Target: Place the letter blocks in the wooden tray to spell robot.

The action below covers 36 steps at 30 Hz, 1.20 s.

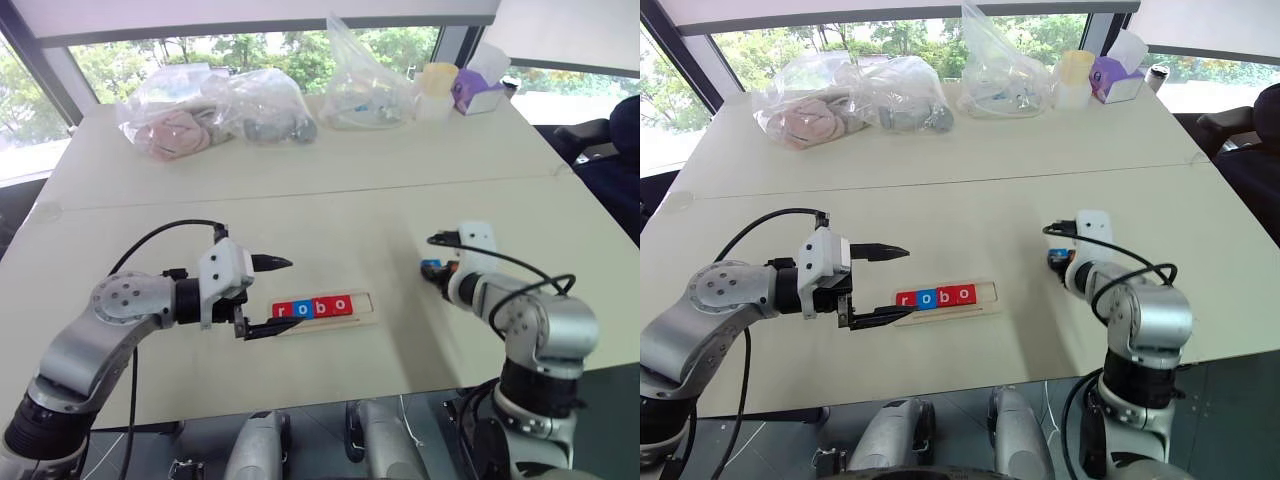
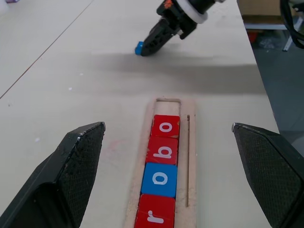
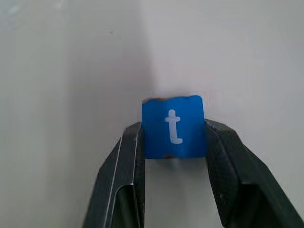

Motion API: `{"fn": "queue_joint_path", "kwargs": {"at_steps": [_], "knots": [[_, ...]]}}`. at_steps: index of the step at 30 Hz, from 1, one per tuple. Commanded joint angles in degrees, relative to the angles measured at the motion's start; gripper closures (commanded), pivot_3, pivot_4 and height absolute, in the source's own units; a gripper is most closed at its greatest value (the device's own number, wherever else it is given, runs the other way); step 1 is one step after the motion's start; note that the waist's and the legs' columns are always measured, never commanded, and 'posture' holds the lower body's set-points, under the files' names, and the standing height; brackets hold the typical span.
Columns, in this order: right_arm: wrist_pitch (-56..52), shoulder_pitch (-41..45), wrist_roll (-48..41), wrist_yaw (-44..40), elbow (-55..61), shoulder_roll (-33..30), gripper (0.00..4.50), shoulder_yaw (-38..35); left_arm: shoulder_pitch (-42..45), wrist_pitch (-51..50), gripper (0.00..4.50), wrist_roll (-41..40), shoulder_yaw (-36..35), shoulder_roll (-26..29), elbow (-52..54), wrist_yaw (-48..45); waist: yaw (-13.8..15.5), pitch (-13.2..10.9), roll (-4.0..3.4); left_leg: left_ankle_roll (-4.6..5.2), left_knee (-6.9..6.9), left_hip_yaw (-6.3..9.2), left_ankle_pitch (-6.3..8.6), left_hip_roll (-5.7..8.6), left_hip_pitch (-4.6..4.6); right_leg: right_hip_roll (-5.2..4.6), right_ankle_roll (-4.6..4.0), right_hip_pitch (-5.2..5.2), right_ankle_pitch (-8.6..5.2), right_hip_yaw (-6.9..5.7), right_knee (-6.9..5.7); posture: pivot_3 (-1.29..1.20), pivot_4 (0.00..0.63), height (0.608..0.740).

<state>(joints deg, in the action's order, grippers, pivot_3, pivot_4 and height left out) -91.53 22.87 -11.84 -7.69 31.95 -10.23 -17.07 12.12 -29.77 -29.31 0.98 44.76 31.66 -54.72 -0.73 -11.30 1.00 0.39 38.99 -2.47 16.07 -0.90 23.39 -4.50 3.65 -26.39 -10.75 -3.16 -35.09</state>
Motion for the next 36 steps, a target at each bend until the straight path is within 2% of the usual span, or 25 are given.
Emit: {"fn": "queue_joint_path", "kwargs": {"at_steps": [1, 7, 18, 20, 22, 25, 28, 31, 33, 34, 36], "knots": [[-1.0, -2.5, -1.9, 2.3, 7.0, 3.1, 3.30, -0.5, 0.4, 0.7, 0.00, -0.5, -0.6, 0.2, 0.9, -0.3, 0.0, 0.0, 0.00, 0.00, 0.00, 0.00, 0.00, 0.00, 0.00, 0.00, -0.03, 0.01, -0.06, 0.00, 0.01, 0.00, 0.150, 0.740], [-1.0, -6.5, -4.0, 5.9, 11.0, 5.4, 3.30, 1.1, 0.9, 1.0, 0.00, -0.3, -0.3, 0.2, 0.2, -1.0, 0.0, 0.0, 0.00, -0.01, 0.03, -0.02, 0.00, 0.00, 0.00, -0.04, -0.04, 0.01, -0.07, 0.00, 0.05, 0.00, 0.150, 0.740], [-1.0, -13.4, -14.2, 8.3, 15.8, 0.0, 3.30, 1.9, 0.8, 1.7, 0.00, 0.2, -0.4, 0.1, -0.5, -1.4, 0.0, 0.0, 0.00, -0.01, 0.02, 0.00, 0.00, 0.00, 0.00, -0.03, -0.05, 0.02, -0.08, -0.01, 0.08, 0.00, 0.150, 0.740], [-1.0, -13.7, -15.9, 9.1, 15.9, -0.6, 2.23, 1.7, 0.6, 1.9, 0.00, 0.3, -0.4, 0.1, -0.5, -1.5, 0.0, 0.0, 0.00, -0.01, 0.02, 0.00, 0.00, 0.00, 0.00, -0.03, -0.05, 0.02, -0.08, -0.01, 0.08, 0.00, 0.150, 0.740], [-1.0, -13.5, -18.2, 9.0, 15.6, -2.2, 1.37, 1.7, 0.5, 2.0, 0.00, 0.4, -0.4, -0.1, -0.5, -1.5, 0.0, 0.0, 0.00, -0.01, 0.02, 0.00, 0.00, 0.00, 0.00, -0.03, -0.05, 0.02, -0.08, 0.00, 0.08, 0.00, 0.150, 0.740], [-1.0, -10.9, -24.9, 4.3, 15.4, -10.1, 0.02, 2.8, 0.5, 2.2, 0.00, 0.5, -0.2, -0.2, -0.7, -1.5, 0.1, 0.0, -0.01, -0.01, 0.03, -0.02, 0.00, 0.02, 0.01, -0.07, -0.04, 0.03, -0.08, 0.00, 0.10, 0.00, 0.150, 0.740], [-1.0, -6.3, -30.0, -2.0, 12.5, -20.3, 0.02, 3.2, 0.7, 2.5, 0.00, 0.5, 0.0, -0.3, -0.9, -1.5, 0.0, 0.0, 0.00, -0.01, 0.07, -0.06, 0.00, 0.04, 0.03, -0.11, -0.04, 0.05, -0.08, 0.00, 0.14, 0.00, 0.150, 0.740], [2.5, -3.7, -30.9, -11.8, 8.5, -32.3, 0.02, 6.3, 0.9, 2.7, 0.00, 0.6, 0.2, -0.4, -1.1, -1.6, 0.0, 0.0, -0.01, -0.01, 0.08, -0.05, 0.01, 0.03, 0.02, -0.09, -0.04, 0.04, -0.08, -0.01, 0.15, 0.00, 0.150, 0.740], [11.5, -6.4, -28.9, -20.3, 6.6, -41.2, 0.02, 10.6, 1.2, 2.7, 0.00, 0.7, 0.4, -0.5, -1.2, -1.6, 0.4, 0.0, 0.05, 0.01, 0.04, 0.00, 0.01, 0.04, 0.03, -0.07, -0.03, 0.04, -0.11, -0.04, 0.16, 0.00, 0.150, 0.740], [20.5, -9.2, -25.6, -27.1, 4.3, -46.2, 0.02, 13.0, 1.3, 2.8, 0.00, 0.7, 0.4, -0.6, -1.3, -1.5, 0.6, 0.0, 0.05, 0.02, -0.02, 0.04, 0.02, 0.05, 0.04, -0.05, 0.01, 0.05, -0.15, -0.05, 0.17, 0.00, 0.150, 0.740], [33.4, -13.1, -21.3, -36.4, 0.3, -51.6, 0.02, 15.3, 1.5, 2.6, 0.00, 0.7, 0.5, -0.8, -1.4, -1.4, 0.9, 0.0, 0.06, 0.11, -0.05, 0.03, 0.08, 0.08, 0.08, -0.01, 0.06, 0.09, -0.18, -0.07, 0.29, 0.00, 0.150, 0.740]]}}
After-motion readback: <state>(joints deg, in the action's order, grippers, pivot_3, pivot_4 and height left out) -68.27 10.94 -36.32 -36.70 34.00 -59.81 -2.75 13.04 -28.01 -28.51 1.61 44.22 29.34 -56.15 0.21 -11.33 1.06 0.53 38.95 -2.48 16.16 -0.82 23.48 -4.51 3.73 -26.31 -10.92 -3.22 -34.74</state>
